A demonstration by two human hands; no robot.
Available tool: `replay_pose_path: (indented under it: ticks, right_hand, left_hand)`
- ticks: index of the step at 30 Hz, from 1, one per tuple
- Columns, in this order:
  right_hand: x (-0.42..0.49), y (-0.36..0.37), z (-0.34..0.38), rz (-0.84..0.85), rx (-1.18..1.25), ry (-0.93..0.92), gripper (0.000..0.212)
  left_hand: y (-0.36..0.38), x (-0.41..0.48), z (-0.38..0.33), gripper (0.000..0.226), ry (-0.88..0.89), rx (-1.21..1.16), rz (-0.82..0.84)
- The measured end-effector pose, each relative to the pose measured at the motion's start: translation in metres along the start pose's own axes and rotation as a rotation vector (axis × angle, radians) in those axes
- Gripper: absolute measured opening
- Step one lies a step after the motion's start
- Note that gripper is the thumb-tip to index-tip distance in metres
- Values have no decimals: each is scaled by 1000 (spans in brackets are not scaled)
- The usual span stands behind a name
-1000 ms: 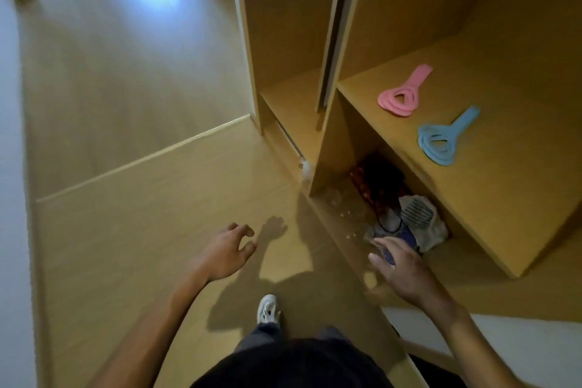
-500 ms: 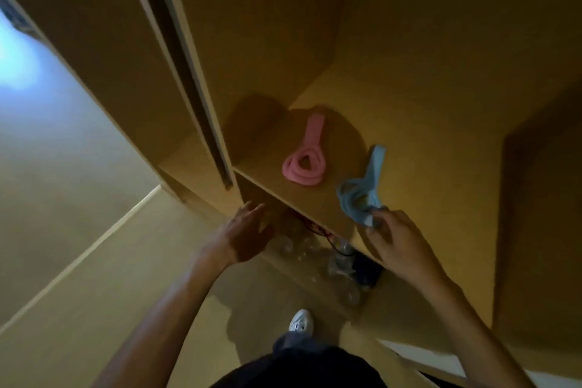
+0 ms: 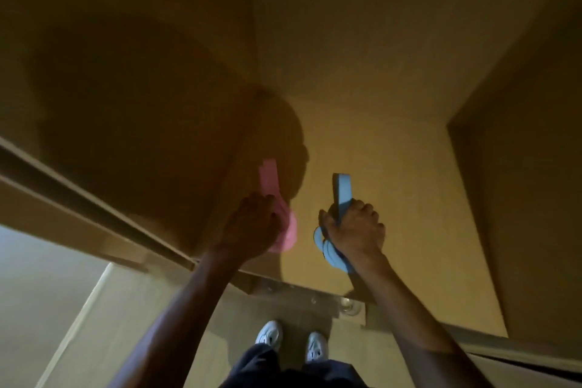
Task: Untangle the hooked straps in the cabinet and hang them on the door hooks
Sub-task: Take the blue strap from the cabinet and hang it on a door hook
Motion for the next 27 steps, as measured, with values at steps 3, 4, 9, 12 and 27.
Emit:
replay_pose_path:
  ticks: [3,4,9,12,27]
  right_hand:
    - [-4,3,6,-42,12,97,55]
    - [-6,4,6,-44,17,130,53]
    - [-8,7,10,2,115,201,51]
    - [-11,6,9,26,215,213,43]
    - [-61,-43,-65,-71,402,394,31]
  left_hand:
    - [-6,13,-2,33,54,12,6]
    - [-7,17,-2,34,72,18,11]
    - [-13,31,-6,36,177,2,47]
    - [-12,38,-12,36,231,-4,90]
    - [-3,50,-69,32,457,-9,136]
Point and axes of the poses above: each hand's wrist, its own x-axis towards the middle knuckle, its own y-axis out of the palm, z = x × y, the point moved 10 cm from there along x, towards the middle knuckle, and after that the axes turned 5 degrees about y, right-handed, at the moved point
